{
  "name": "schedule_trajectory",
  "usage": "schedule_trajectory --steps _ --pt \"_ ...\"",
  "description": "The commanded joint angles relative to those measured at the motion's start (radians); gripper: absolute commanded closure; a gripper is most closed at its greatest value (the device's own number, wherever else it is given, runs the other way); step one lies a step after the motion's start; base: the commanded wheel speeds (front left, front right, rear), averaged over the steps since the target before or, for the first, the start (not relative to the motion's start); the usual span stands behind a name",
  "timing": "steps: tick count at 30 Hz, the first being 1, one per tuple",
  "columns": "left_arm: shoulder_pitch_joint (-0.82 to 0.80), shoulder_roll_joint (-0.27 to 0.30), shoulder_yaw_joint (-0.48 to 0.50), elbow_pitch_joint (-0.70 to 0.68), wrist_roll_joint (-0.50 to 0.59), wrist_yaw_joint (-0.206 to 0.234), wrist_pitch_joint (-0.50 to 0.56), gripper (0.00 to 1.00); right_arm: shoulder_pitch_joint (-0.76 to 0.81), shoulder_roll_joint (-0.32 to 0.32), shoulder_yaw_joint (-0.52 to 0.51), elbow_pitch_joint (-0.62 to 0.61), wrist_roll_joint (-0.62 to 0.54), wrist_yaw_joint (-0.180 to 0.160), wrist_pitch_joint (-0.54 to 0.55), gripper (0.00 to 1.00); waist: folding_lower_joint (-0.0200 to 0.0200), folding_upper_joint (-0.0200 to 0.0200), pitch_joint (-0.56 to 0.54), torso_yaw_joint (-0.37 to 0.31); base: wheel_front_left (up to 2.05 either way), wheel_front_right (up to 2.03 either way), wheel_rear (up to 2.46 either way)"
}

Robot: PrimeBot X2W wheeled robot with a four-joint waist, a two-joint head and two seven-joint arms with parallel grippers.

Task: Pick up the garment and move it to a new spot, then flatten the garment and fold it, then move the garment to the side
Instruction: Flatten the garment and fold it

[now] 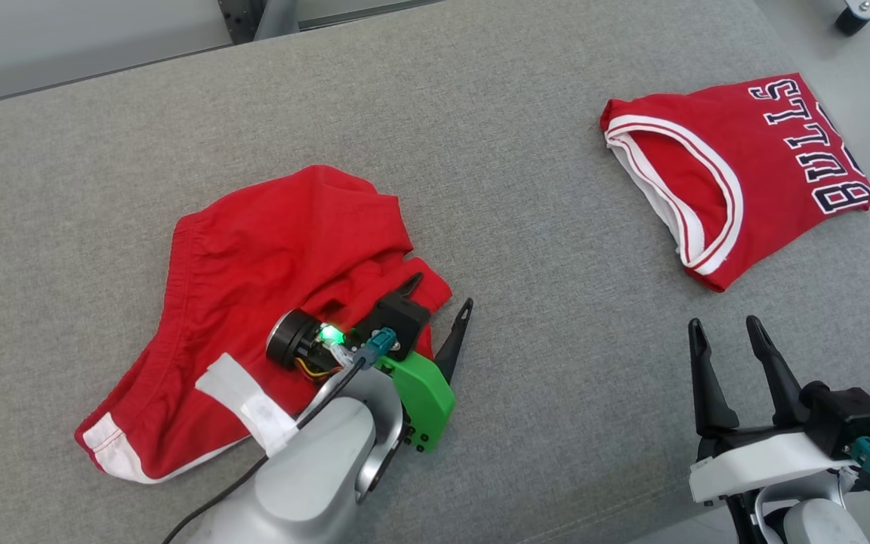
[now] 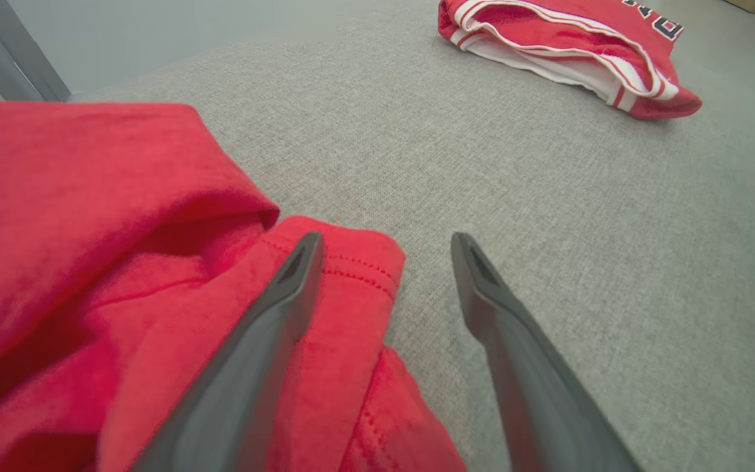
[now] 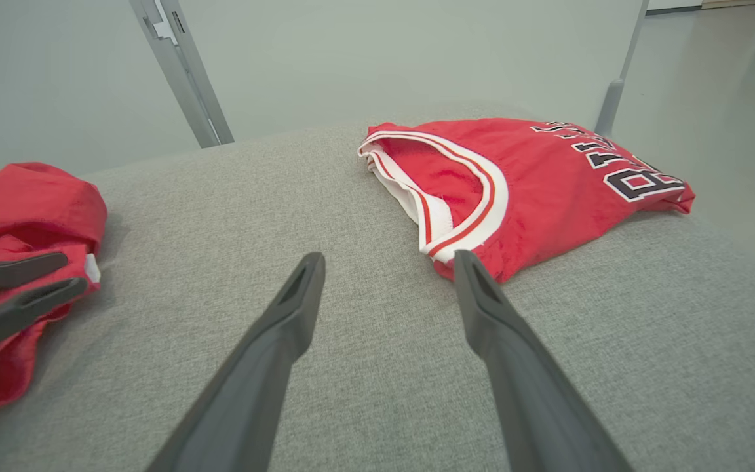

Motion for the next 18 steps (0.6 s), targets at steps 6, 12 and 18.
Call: schedule_trajectory --steps 6,12,18 --pt "-0.048 0.006 -0.044 0.082 -0.027 0.012 0.023 0.18 -0.015 -0.001 -0.002 0.003 0.022 0.0 0.0 0.0 0.0 0.005 0.002 0.003 0.0 0.0 0.0" --pt "-0.075 0.006 -0.071 0.129 -0.051 0.007 0.016 0.57 -0.017 -0.001 -0.003 0.0 0.03 0.0 0.0 0.0 0.0 0.005 0.009 0.007 0.0 0.0 0.0" --pt "-0.089 0.006 -0.085 0.143 -0.085 0.006 -0.001 0.73 -0.014 -0.001 -0.003 0.007 0.029 0.0 0.0 0.0 0.0 0.005 0.007 0.011 0.0 0.0 0.0"
